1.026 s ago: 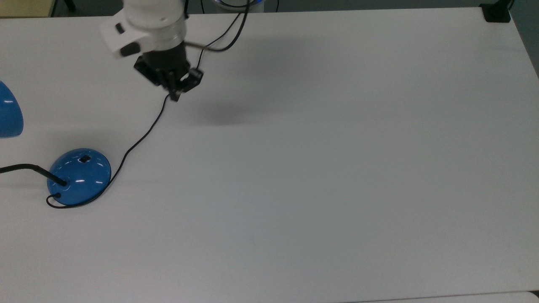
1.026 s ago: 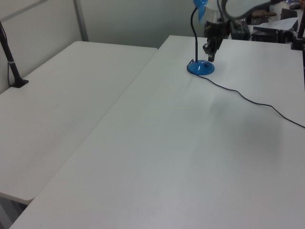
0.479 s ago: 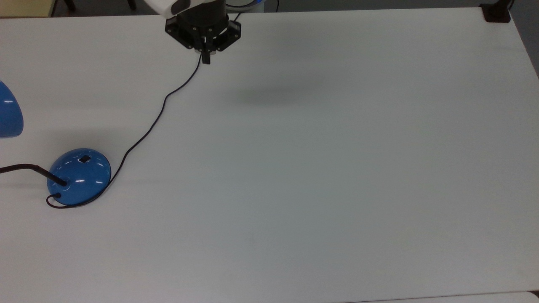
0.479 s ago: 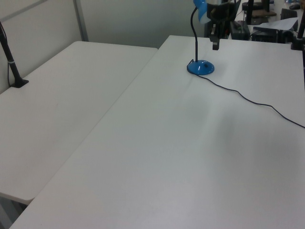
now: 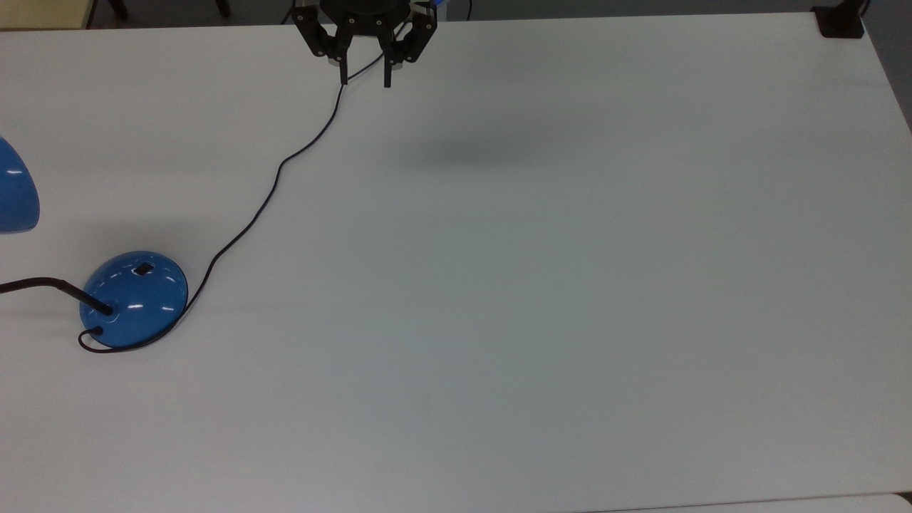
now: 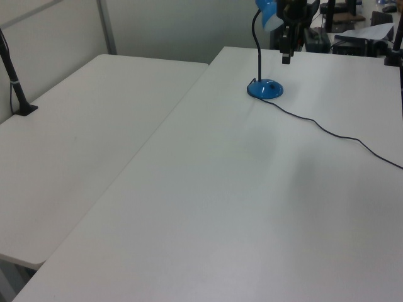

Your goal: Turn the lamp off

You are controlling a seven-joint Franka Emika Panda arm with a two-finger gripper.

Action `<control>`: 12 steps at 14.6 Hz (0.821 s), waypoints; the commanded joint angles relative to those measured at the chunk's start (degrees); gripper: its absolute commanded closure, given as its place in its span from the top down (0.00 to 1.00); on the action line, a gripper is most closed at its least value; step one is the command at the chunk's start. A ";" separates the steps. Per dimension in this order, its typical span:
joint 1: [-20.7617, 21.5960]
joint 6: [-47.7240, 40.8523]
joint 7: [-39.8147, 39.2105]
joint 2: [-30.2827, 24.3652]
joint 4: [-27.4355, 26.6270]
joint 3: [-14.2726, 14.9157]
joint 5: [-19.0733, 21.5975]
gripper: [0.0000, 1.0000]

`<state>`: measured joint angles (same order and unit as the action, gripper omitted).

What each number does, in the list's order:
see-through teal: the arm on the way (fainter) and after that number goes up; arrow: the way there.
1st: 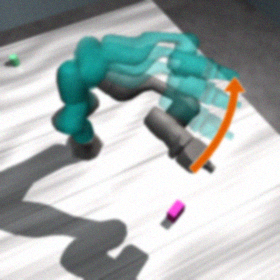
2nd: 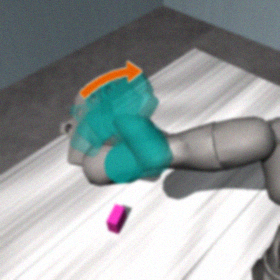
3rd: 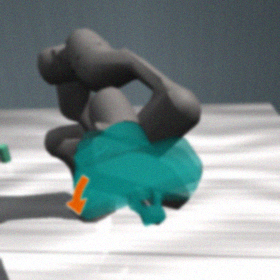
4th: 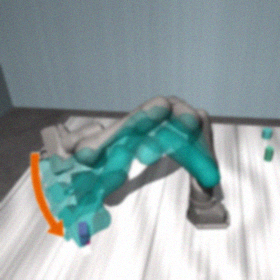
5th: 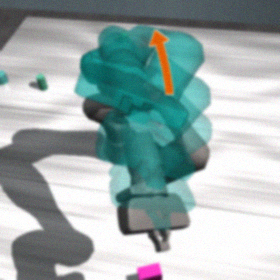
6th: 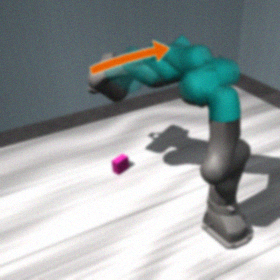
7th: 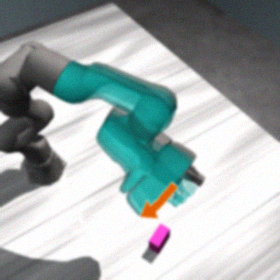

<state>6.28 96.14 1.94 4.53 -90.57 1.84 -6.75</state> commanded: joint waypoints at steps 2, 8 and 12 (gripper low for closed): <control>0.93 -1.48 -0.88 -1.45 -0.83 2.11 0.33 1.00; -0.83 -1.39 -0.80 -1.63 -0.39 2.29 3.93 1.00; -0.83 -1.92 -0.80 -1.72 -0.48 2.29 3.84 1.00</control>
<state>5.23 96.14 1.94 3.95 -90.57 3.68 -4.12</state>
